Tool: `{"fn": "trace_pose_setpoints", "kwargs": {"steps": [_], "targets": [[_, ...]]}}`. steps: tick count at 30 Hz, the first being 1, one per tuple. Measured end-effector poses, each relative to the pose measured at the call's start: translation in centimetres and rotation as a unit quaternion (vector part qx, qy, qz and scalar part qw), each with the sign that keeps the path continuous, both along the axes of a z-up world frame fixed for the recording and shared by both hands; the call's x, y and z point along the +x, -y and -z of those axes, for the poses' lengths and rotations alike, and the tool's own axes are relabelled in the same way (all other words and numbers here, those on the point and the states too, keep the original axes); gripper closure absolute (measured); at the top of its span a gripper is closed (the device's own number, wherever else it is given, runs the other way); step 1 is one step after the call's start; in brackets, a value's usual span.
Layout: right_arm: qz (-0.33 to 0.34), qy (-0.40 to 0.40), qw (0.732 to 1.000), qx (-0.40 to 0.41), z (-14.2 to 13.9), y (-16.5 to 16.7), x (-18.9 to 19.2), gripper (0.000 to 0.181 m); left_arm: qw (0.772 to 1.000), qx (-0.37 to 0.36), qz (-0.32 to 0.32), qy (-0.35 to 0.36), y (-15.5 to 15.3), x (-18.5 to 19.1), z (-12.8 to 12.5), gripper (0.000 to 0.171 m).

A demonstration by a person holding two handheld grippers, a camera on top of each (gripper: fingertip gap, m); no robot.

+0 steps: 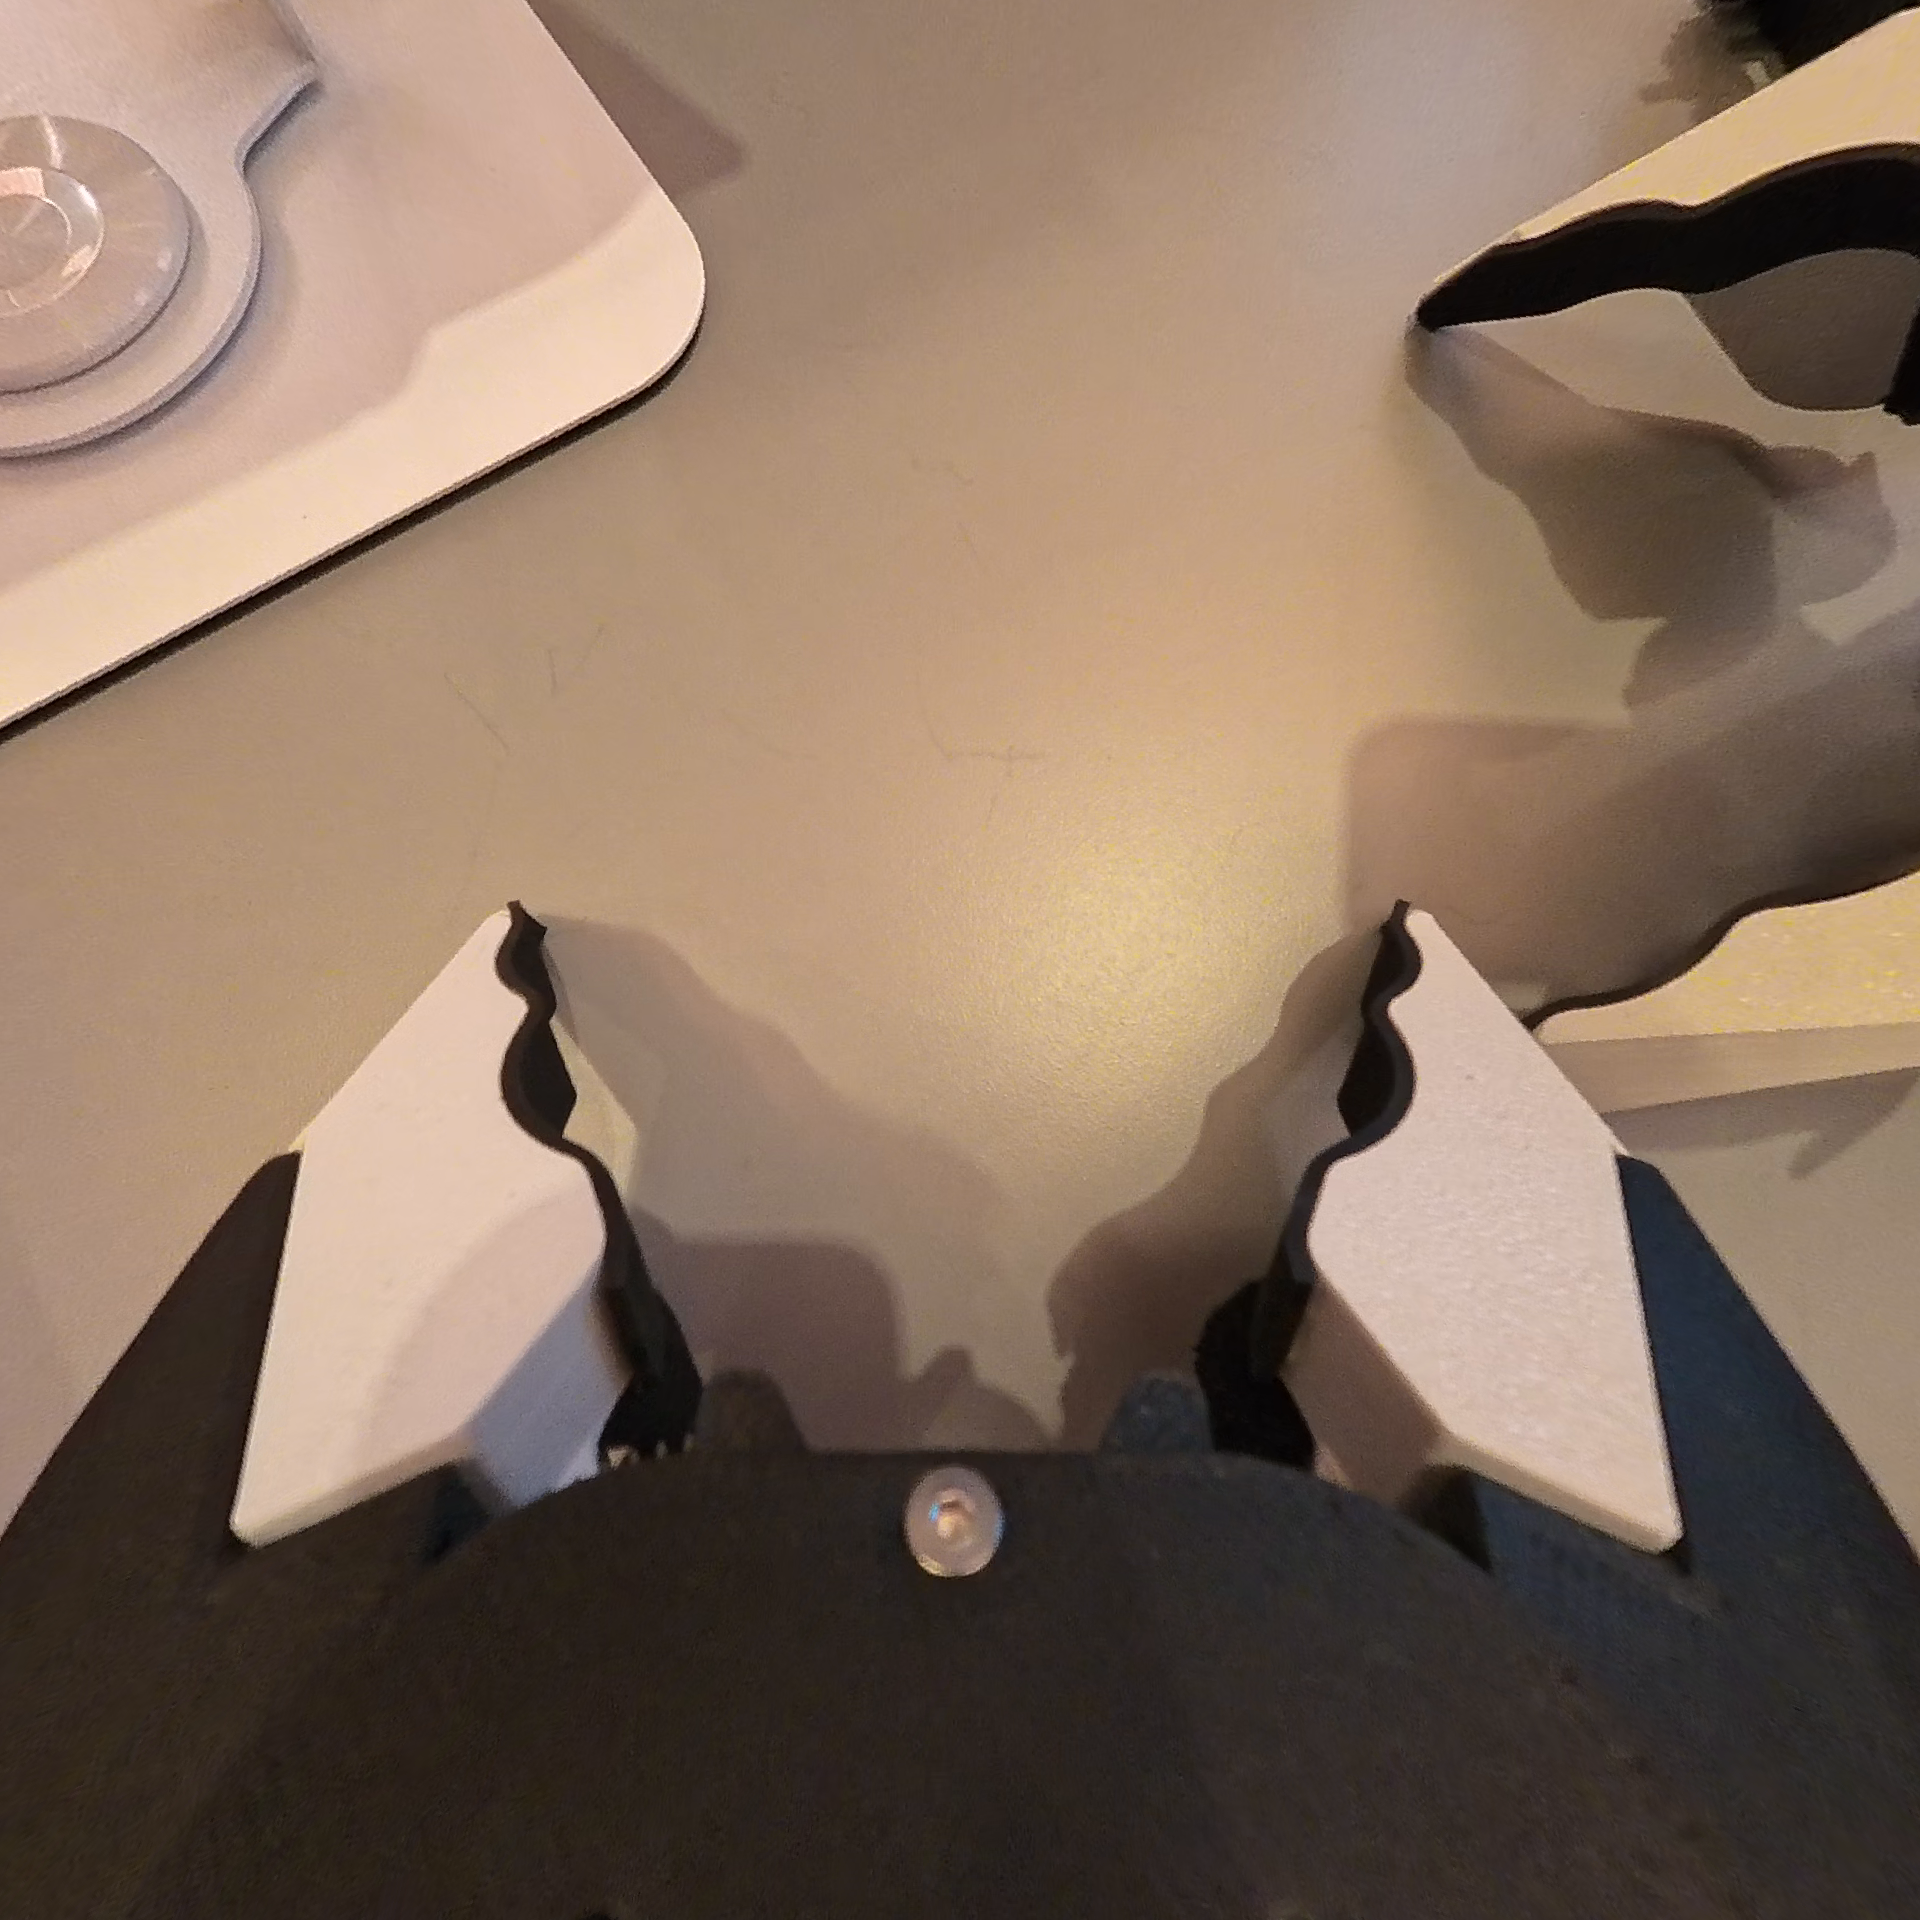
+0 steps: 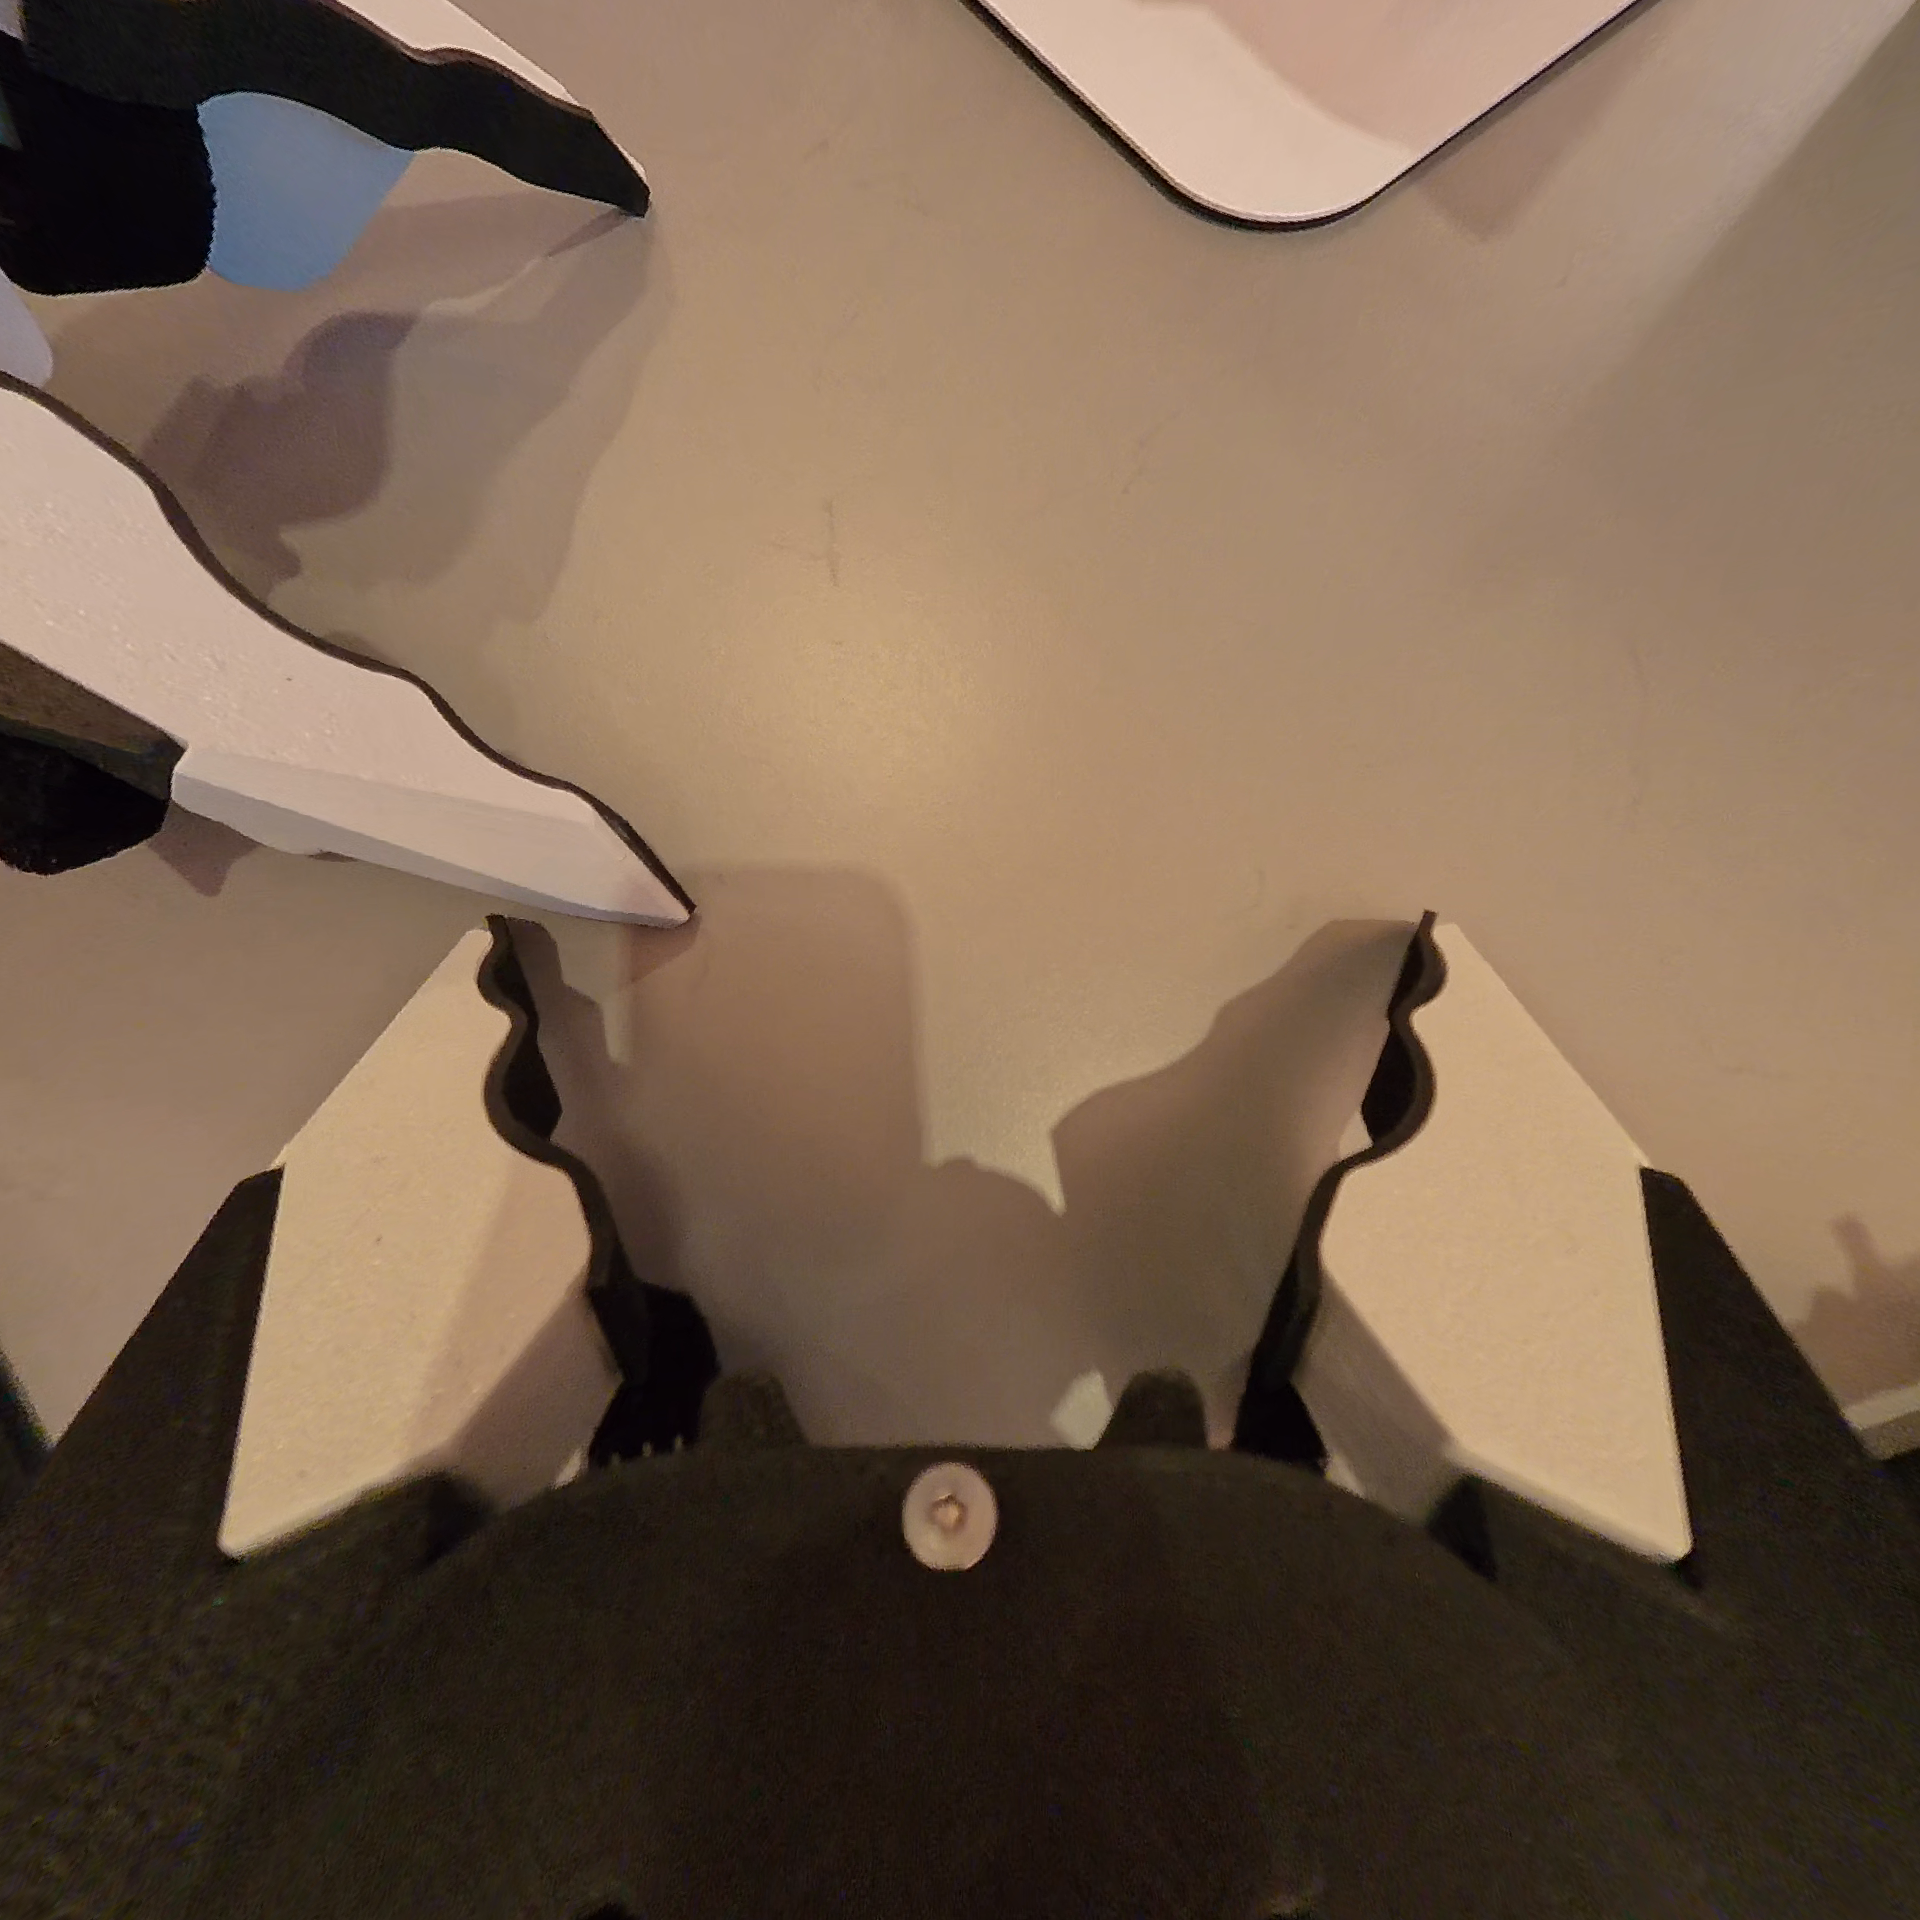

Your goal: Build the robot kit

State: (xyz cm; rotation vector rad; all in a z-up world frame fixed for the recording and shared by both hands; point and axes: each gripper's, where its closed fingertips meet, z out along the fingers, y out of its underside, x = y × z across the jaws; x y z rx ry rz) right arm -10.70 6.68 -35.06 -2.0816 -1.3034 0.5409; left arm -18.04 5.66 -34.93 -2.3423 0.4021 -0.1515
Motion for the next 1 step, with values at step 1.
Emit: {"fn": "trace_pose_setpoints", "kwargs": {"steps": [1], "targets": [[0.000,0.001,1.000,0.000,-0.02,-0.03,0.04,0.025,1.000,0.000,0.000,0.000,0.00,0.00,0.00,0.023]]}}
